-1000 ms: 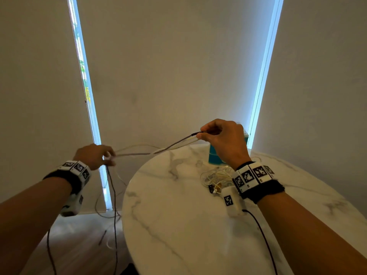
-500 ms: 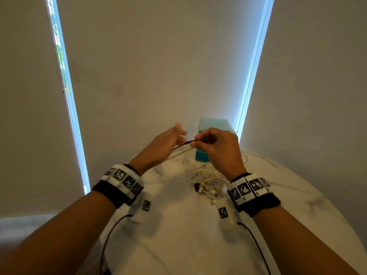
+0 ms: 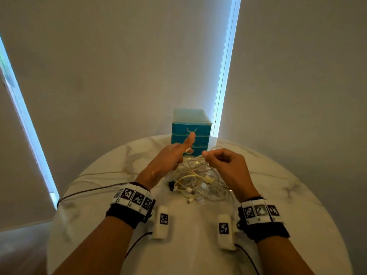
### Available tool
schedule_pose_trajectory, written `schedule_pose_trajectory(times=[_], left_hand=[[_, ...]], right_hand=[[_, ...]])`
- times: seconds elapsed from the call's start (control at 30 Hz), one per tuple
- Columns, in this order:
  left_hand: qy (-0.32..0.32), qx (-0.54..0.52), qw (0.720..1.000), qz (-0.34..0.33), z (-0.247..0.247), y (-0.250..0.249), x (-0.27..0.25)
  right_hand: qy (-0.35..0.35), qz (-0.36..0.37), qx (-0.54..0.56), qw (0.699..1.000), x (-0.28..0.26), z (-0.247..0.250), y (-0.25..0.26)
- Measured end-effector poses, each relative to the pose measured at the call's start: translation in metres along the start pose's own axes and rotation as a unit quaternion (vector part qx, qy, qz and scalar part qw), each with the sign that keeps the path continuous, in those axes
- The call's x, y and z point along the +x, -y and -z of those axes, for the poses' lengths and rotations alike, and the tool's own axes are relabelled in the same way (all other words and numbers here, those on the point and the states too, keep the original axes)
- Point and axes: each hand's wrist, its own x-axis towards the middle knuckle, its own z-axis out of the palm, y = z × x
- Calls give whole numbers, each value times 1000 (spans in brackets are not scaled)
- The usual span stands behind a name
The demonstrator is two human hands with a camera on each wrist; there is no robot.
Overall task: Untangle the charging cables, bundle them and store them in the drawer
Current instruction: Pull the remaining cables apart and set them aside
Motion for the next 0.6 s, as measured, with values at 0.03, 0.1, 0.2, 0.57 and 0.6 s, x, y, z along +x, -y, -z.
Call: schedule_pose_trajectory(times=[0.03,0.1,0.2,0.57,0.6], left_hand=[[-4,16,1000,-12,-1,4,1],[3,58,997,-44,-2,9,3],[-28,174,981,-79,7,18,6],[-1,168,983,-69,22,46,7],[2,157,985,-75,22,45,6]], right_hand=[[21,-1,2,1000,0,4,-2],[78,-8,-26,997,0,13,-2],[194,-35,-109,974,-3,20,-5],[16,-19,-44,999,-4,19,-20],[3,-18,-31,999,-5,19,-19]])
